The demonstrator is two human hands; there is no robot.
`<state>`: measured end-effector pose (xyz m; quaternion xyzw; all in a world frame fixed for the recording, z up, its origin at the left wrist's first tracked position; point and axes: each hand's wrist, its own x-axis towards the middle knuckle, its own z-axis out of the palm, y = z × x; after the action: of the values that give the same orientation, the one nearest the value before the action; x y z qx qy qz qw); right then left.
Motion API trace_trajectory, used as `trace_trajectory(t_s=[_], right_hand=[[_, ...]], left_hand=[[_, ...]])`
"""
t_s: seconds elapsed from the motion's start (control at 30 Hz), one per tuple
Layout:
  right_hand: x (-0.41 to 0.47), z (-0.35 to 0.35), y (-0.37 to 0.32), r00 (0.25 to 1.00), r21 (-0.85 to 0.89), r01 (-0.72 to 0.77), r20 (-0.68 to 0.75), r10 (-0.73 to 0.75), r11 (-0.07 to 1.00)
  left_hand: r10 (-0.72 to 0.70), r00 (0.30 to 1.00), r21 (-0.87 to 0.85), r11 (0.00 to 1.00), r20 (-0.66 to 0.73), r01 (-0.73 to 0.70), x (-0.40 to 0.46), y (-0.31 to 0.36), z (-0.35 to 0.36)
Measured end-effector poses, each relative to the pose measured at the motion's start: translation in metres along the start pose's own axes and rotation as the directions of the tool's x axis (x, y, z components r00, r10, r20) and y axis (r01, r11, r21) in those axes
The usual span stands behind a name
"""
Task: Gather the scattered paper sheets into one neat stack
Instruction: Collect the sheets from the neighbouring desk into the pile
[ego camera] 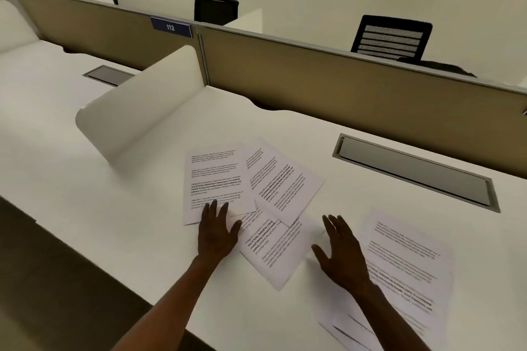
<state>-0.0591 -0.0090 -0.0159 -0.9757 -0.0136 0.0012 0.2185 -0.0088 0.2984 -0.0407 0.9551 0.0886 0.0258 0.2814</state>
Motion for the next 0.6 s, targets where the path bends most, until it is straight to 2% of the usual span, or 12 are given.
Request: trace_trajectory(t_s=[0.1,0.2,0.27,0.4,0.5,0.6], right_hand=[[0.043,0.022,-0.023,0.977,-0.089,0.150,0.164,-0.134,0.985],[0.072,0.037,-0.038,0.942,-0.149,0.151,0.320,-0.097,0.977],[0.077,0.046,-0.047,0.932,-0.178,0.152,0.354,-0.081,0.972],[0.054,0.059,-0.056,0.957,-0.207,0.179,0.263,-0.122,0.962],[0.031,0.062,-0.065,0.949,-0.172,0.245,0.246,-0.199,0.954],[0.028,0.058,-0.071,0.967,-0.058,0.248,0.076,-0.244,0.967]], left_hand=[[-0.032,0.995,0.166,0.986,0.093,0.016,0.010,-0.022,-0.006],[-0.030,0.989,0.220,0.976,0.146,-0.003,0.009,-0.023,-0.006],[-0.032,0.989,0.211,0.978,0.141,0.001,0.006,-0.024,-0.005],[0.009,0.996,0.150,0.988,0.084,-0.022,-0.009,-0.027,-0.002],[0.043,0.999,0.115,0.992,0.021,-0.045,-0.016,-0.031,-0.001],[0.039,0.993,0.027,0.999,-0.109,-0.036,-0.021,-0.035,-0.001]])
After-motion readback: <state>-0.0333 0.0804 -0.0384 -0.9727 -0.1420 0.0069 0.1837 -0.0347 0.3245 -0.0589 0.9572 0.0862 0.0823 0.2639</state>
